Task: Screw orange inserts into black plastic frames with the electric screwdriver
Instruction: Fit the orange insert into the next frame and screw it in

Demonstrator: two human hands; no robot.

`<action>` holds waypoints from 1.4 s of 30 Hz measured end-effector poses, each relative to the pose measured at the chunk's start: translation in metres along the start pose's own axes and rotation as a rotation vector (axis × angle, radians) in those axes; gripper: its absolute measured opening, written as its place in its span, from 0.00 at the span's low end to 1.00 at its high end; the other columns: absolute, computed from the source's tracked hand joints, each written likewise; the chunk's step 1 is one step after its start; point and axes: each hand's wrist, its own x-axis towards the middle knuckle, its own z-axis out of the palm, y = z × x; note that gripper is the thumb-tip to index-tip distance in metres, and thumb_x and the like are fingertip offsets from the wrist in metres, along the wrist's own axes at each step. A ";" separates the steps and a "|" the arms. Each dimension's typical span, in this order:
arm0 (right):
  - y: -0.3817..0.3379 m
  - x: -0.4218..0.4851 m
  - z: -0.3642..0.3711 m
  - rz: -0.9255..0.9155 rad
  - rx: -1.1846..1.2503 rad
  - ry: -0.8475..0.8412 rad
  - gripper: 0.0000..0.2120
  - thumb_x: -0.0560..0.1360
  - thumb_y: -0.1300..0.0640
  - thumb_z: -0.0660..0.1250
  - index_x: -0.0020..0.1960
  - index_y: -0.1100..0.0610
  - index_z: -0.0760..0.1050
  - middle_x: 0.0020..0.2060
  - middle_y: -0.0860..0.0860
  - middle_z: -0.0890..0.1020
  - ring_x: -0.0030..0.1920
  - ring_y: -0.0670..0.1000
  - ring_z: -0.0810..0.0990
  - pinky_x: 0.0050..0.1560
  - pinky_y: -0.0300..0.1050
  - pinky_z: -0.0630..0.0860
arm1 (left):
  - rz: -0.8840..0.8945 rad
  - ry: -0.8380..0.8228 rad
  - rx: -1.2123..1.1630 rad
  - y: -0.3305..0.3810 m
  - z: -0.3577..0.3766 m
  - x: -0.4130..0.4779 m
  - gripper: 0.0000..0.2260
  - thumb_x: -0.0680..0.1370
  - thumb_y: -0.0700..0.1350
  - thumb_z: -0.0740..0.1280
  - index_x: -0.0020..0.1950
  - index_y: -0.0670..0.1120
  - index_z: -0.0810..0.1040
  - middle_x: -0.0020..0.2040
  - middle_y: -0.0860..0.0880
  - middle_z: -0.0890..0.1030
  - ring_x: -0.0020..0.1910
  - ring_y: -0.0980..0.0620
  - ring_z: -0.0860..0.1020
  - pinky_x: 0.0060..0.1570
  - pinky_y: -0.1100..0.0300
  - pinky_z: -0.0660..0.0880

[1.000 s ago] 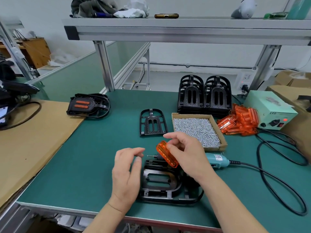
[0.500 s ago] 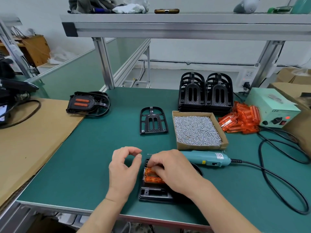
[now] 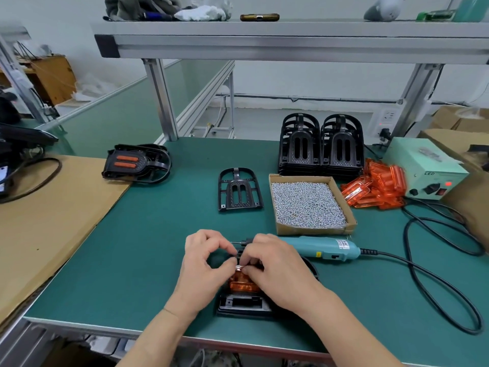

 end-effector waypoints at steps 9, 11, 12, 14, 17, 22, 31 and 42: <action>0.032 -0.014 -0.029 0.396 0.550 0.479 0.08 0.78 0.61 0.70 0.47 0.48 0.83 0.39 0.44 0.84 0.43 0.47 0.81 0.51 0.45 0.79 | 0.019 -0.078 0.121 0.005 0.000 0.015 0.12 0.74 0.50 0.74 0.55 0.62 0.80 0.54 0.62 0.72 0.62 0.59 0.65 0.62 0.70 0.59; 0.037 -0.017 -0.031 0.426 0.611 0.540 0.09 0.78 0.62 0.69 0.46 0.49 0.83 0.37 0.44 0.84 0.42 0.48 0.81 0.51 0.46 0.79 | 0.033 -0.148 0.227 0.009 0.004 0.031 0.11 0.75 0.50 0.74 0.58 0.57 0.83 0.55 0.59 0.75 0.62 0.56 0.65 0.65 0.61 0.61; 0.038 -0.018 -0.031 0.435 0.636 0.560 0.09 0.78 0.62 0.69 0.46 0.49 0.83 0.36 0.44 0.83 0.41 0.47 0.80 0.50 0.45 0.78 | 0.041 -0.213 0.282 0.013 0.005 0.039 0.13 0.76 0.52 0.73 0.59 0.55 0.83 0.55 0.59 0.75 0.63 0.56 0.64 0.66 0.57 0.61; 0.039 -0.019 -0.031 0.444 0.675 0.578 0.09 0.79 0.63 0.69 0.46 0.51 0.83 0.36 0.44 0.83 0.41 0.45 0.80 0.49 0.43 0.78 | 0.068 -0.370 0.398 0.021 0.010 0.055 0.17 0.76 0.58 0.70 0.63 0.55 0.81 0.58 0.57 0.77 0.65 0.54 0.65 0.68 0.53 0.61; 0.042 -0.020 -0.030 0.447 0.694 0.593 0.09 0.79 0.65 0.69 0.46 0.52 0.83 0.37 0.45 0.84 0.41 0.44 0.81 0.48 0.39 0.78 | 0.094 -0.590 0.583 0.032 0.020 0.075 0.22 0.76 0.63 0.68 0.67 0.56 0.77 0.61 0.54 0.78 0.63 0.50 0.69 0.67 0.50 0.63; 0.043 -0.022 -0.027 0.505 0.788 0.626 0.07 0.80 0.63 0.68 0.46 0.54 0.82 0.35 0.48 0.83 0.33 0.45 0.79 0.34 0.33 0.73 | -0.002 -0.821 0.529 0.042 0.034 0.096 0.21 0.74 0.58 0.73 0.62 0.50 0.79 0.52 0.54 0.77 0.54 0.50 0.76 0.61 0.51 0.71; 0.046 -0.034 -0.030 0.537 0.783 0.601 0.18 0.81 0.50 0.67 0.35 0.57 0.80 0.28 0.54 0.80 0.24 0.50 0.77 0.29 0.35 0.71 | 0.161 -0.733 0.593 0.055 0.033 0.102 0.17 0.74 0.57 0.73 0.57 0.48 0.79 0.49 0.53 0.77 0.49 0.51 0.74 0.52 0.56 0.64; 0.036 -0.032 -0.042 0.559 1.053 0.663 0.24 0.71 0.37 0.66 0.52 0.57 0.80 0.43 0.55 0.87 0.41 0.53 0.87 0.23 0.37 0.69 | 0.481 -0.301 0.464 0.097 0.035 0.093 0.18 0.73 0.61 0.68 0.51 0.48 0.80 0.43 0.56 0.76 0.47 0.52 0.73 0.56 0.55 0.63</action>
